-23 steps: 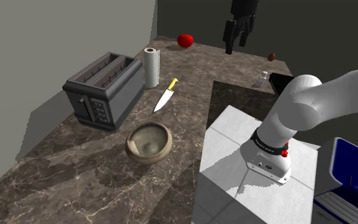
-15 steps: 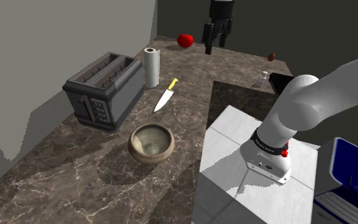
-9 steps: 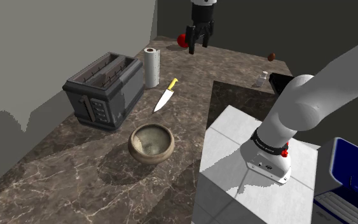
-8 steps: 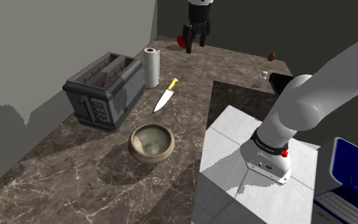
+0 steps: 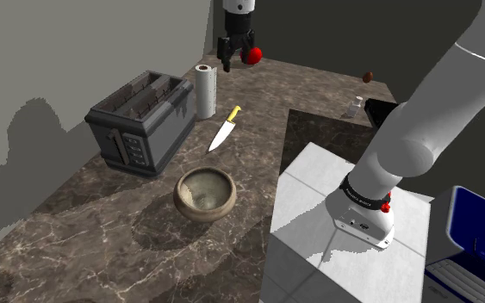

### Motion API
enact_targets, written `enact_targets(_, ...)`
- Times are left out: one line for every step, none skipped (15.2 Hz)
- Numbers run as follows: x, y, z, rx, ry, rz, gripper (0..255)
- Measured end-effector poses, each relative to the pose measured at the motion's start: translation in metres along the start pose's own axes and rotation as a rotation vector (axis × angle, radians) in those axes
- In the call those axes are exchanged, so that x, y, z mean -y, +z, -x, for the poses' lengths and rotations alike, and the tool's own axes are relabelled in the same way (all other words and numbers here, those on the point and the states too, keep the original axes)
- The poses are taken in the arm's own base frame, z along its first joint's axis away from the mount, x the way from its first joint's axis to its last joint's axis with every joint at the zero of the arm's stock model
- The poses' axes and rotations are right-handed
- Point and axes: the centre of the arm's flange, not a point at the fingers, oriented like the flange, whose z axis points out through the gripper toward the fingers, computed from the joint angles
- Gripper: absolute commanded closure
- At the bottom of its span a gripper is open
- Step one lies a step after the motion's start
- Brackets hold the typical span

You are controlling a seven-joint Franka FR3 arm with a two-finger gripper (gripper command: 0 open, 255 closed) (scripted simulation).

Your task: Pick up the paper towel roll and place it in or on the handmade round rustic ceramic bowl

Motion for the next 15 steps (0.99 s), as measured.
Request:
enact_targets(0.001,0.004,-0.010,-0.006,-0.004,-0.001,0)
enact_targets(0.001,0.004,-0.021,-0.012,-0.008,-0.001,0)
enact_targets(0.001,0.006,-0.032,-0.018,-0.012,-0.001,0)
enact_targets(0.002,0.010,-0.045,-0.025,-0.016,-0.002,0)
enact_targets(0.005,0.015,-0.059,-0.031,-0.019,-0.002,0)
enact_targets(0.009,0.019,-0.070,-0.036,-0.024,-0.003,0)
enact_targets(0.012,0.021,-0.080,-0.042,-0.028,-0.004,0)
enact_targets(0.016,0.022,-0.093,-0.048,-0.032,-0.005,0)
enact_targets(0.019,0.024,-0.105,-0.055,-0.036,-0.005,0)
enact_targets(0.021,0.026,-0.118,-0.060,-0.040,-0.006,0)
enact_targets(0.022,0.029,-0.128,-0.066,-0.043,-0.006,0)
enact_targets(0.023,0.033,-0.133,-0.068,-0.045,-0.006,0)
enact_targets(0.024,0.037,-0.136,-0.070,-0.046,-0.006,0)
enact_targets(0.024,0.042,-0.137,-0.071,-0.046,-0.006,0)
enact_targets(0.024,0.047,-0.139,-0.071,-0.046,-0.006,0)
